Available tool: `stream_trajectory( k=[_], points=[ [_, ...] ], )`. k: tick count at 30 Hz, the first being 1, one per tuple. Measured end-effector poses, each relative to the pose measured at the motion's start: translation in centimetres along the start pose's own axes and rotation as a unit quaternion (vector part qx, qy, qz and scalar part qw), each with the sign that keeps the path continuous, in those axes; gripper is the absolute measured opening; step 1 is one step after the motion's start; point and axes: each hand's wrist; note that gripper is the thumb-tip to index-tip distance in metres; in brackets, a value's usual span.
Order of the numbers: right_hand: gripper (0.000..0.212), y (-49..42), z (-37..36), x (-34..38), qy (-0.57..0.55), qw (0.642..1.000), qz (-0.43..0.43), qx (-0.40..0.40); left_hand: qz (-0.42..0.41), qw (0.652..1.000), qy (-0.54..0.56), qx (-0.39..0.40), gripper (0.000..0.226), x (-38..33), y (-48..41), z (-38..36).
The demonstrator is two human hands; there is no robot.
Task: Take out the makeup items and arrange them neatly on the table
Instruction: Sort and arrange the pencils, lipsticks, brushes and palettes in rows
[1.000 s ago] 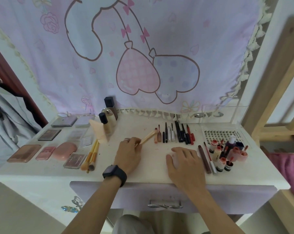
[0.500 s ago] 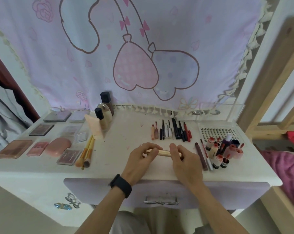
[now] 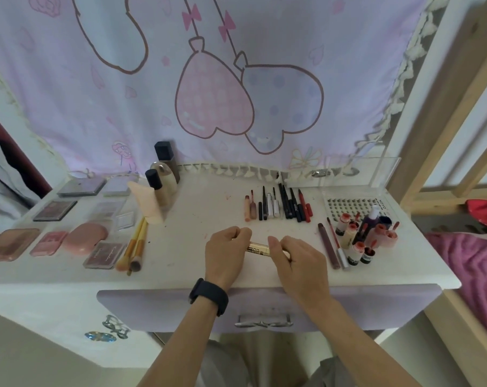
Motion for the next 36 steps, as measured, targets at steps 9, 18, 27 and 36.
stream_trajectory(
  k=[9,18,27,36],
  points=[
    [0.019,-0.6,0.5,0.0,-0.157,0.981,-0.108,0.041,-0.082,0.984,0.042,0.152,0.012,0.6,0.5,2.5],
    [0.024,-1.2,2.2,0.2,-0.22,0.957,-0.177,0.072,-0.05,0.987,0.09,0.12,0.032,0.6,0.5,2.2],
    [0.011,-0.8,2.1,-0.3,-0.283,0.935,-0.185,0.103,-0.042,0.99,0.088,0.105,0.021,0.7,0.1,2.1],
    [0.023,-0.9,1.6,0.0,-0.211,0.954,-0.195,0.081,-0.044,0.988,0.102,0.105,0.022,0.8,0.2,2.3]
  ],
)
Point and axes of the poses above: each hand's wrist, its own y-axis away from the middle knuckle, its own z-axis out of the back of the hand, x = y × z, and after that the axes turned 10 degrees about -y, right-handed
